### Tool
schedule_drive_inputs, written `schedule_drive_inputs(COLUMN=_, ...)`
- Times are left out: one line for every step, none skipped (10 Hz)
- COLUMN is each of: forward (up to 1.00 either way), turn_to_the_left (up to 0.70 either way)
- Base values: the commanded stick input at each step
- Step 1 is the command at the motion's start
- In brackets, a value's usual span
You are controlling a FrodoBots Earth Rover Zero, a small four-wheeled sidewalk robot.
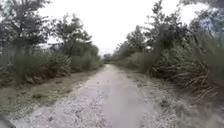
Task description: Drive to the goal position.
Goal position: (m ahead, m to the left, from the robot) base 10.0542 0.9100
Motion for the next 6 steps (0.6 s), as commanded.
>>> schedule_drive_inputs(forward=0.50, turn_to_the_left=0.00)
schedule_drive_inputs(forward=0.50, turn_to_the_left=0.00)
schedule_drive_inputs(forward=0.50, turn_to_the_left=0.00)
schedule_drive_inputs(forward=0.50, turn_to_the_left=0.00)
schedule_drive_inputs(forward=0.50, turn_to_the_left=0.00)
schedule_drive_inputs(forward=0.50, turn_to_the_left=0.00)
